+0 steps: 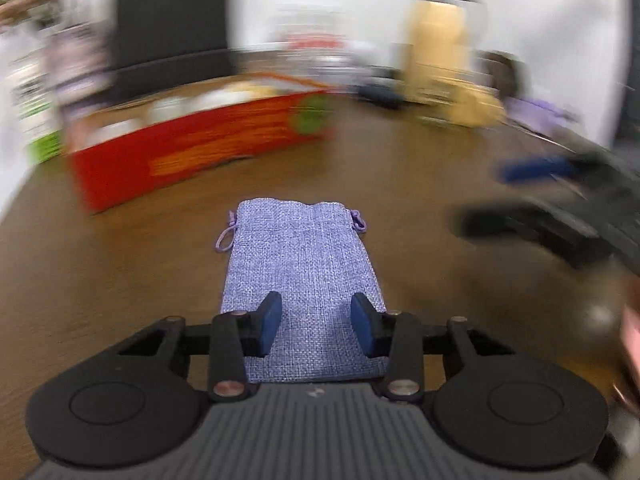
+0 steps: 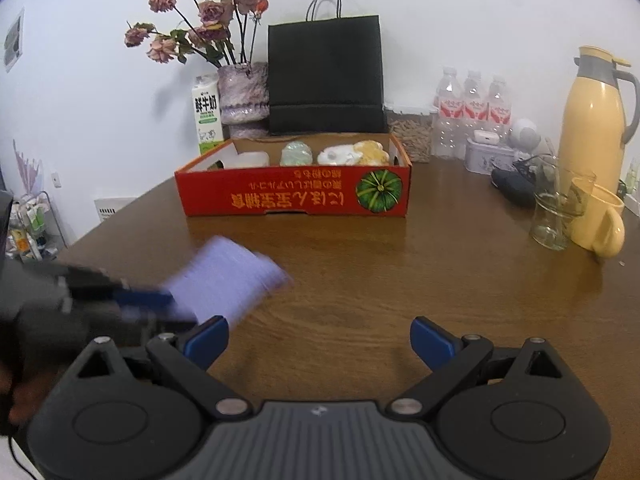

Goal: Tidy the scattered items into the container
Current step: 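Grasp the purple cloth bag with the right tool while the left tool grasps its other edge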

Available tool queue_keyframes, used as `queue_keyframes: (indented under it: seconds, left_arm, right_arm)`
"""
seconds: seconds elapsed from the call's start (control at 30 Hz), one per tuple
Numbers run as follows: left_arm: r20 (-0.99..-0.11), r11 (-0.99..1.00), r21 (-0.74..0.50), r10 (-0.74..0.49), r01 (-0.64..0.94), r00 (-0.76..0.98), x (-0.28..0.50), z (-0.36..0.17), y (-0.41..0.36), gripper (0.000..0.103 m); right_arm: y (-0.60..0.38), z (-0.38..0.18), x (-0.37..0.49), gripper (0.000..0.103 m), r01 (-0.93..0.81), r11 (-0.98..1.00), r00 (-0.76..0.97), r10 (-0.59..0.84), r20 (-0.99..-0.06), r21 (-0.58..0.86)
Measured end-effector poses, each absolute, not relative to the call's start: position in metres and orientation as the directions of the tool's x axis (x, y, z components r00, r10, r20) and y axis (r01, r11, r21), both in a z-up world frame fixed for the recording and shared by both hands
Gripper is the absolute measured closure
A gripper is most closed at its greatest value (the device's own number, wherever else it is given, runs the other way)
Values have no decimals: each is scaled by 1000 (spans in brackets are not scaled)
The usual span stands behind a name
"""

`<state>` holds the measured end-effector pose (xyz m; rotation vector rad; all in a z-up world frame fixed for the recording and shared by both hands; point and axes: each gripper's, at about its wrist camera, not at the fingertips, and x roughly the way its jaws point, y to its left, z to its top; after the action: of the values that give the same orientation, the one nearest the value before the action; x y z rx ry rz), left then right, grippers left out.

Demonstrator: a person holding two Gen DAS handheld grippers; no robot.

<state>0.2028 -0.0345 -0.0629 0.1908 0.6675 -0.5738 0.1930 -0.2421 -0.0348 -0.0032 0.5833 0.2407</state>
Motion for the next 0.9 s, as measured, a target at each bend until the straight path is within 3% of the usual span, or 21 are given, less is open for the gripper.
queue_keyframes:
  seconds: [0.13,0.23,0.3,0.4,0.53,0.57,0.6,0.63,0.7,0.73,0.8,0.9]
  left_arm:
    - [-586,775,-85,-547,626,598,181,-60,-24,62]
    - [-524,777,-141,-584,614,619,165,-53,-7,46]
    - [-515,802,-177,-569,570,641,159,-51,-1,33]
    - [-559,847,-207,-513,490,651,156,-56,1,33]
    - [-603,897,-168,-422,409,677,152,-61,-2,34]
    - [-614,905,-169,-407,392,676,149,-61,-1,34]
    - [-626,910,-174,-398,377,671,149,-61,-1,34]
    - [-632,914,-180,-391,365,669,149,-61,0,34]
    - [-638,908,-190,-403,372,657,148,-59,-4,50]
    - [-638,898,-207,-425,389,642,148,-59,-6,52]
    - [-634,899,-236,-430,369,643,152,-60,-13,52]
    - [-636,933,-287,-355,216,686,161,-61,-9,53]
  right_arm:
    - [-239,-29,200,5,-261,964,805,247,-539,52]
    - [-236,-37,204,10,-291,956,809,263,-526,31]
    - [-237,-46,213,22,-292,956,796,258,-547,25]
    - [-238,-57,231,38,-301,952,762,280,-584,63]
    - [-238,-69,244,43,-302,945,735,317,-600,128]
    - [-235,-69,242,56,-300,947,744,308,-593,114]
    - [-232,-69,241,76,-305,947,745,301,-595,99]
    - [-230,-70,237,80,-305,948,748,298,-594,91]
    - [-229,-68,228,87,-280,956,754,278,-595,91]
    - [-230,-68,224,91,-260,960,759,267,-594,100]
    - [-233,-68,212,95,-240,959,752,284,-594,154]
    - [-234,-70,195,96,-223,956,754,292,-589,189]
